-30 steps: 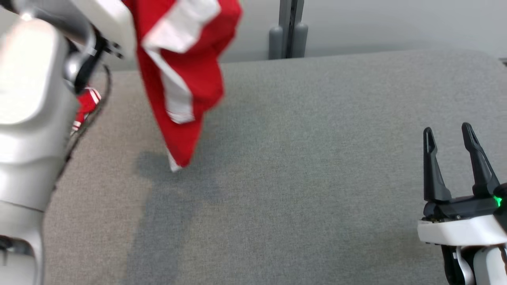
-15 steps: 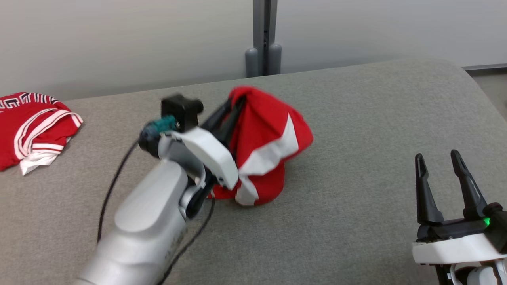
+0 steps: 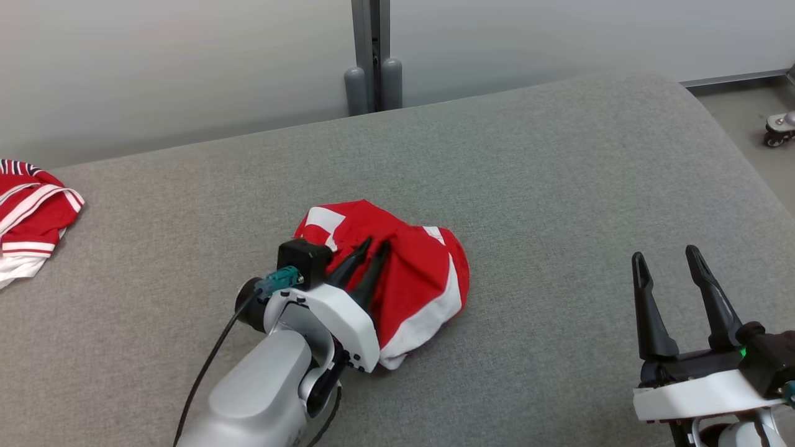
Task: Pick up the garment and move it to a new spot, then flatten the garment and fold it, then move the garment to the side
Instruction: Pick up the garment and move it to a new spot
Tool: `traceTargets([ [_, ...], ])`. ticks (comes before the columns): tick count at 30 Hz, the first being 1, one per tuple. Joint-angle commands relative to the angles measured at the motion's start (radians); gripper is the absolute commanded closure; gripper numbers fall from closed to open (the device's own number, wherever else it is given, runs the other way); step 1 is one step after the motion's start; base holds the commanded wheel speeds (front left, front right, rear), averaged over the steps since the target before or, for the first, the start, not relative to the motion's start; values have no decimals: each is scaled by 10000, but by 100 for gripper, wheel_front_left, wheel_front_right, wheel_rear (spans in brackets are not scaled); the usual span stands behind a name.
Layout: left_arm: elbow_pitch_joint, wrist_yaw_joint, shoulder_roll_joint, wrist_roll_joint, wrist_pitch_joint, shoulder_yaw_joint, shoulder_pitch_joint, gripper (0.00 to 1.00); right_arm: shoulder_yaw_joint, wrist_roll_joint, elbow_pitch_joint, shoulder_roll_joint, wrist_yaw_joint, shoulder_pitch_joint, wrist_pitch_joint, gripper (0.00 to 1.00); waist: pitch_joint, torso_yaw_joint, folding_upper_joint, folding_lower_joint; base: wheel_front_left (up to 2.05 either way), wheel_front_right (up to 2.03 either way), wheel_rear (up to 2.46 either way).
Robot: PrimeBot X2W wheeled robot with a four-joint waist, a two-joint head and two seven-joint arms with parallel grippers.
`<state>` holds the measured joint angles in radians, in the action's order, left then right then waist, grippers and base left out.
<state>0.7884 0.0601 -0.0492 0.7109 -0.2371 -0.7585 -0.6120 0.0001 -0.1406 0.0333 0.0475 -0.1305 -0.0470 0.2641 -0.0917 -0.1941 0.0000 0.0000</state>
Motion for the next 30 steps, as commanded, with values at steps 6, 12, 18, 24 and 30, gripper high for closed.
traceTargets([
  [6,-213,-167,-37,335,-222,-410,289,0,-82,12,245,58,-5,182,8,0,257,205,0,0,0,0,0],
  [12,-925,-511,-59,-4,-295,241,807,0,-253,143,330,57,-5,433,8,0,660,595,0,0,0,0,0],
  [18,-2191,-1009,-546,-819,-292,1494,2249,0,-500,287,400,52,-5,698,7,0,1023,994,0,0,0,0,0],
  [24,-3784,-1534,-790,-1755,-292,2938,3863,0,-719,386,440,57,-5,868,7,0,1199,1436,0,0,0,0,0],
  [30,-5036,-1753,-794,-2681,-273,3898,5158,0,-721,473,390,60,-5,1004,7,0,1289,1695,0,0,0,0,0],
])
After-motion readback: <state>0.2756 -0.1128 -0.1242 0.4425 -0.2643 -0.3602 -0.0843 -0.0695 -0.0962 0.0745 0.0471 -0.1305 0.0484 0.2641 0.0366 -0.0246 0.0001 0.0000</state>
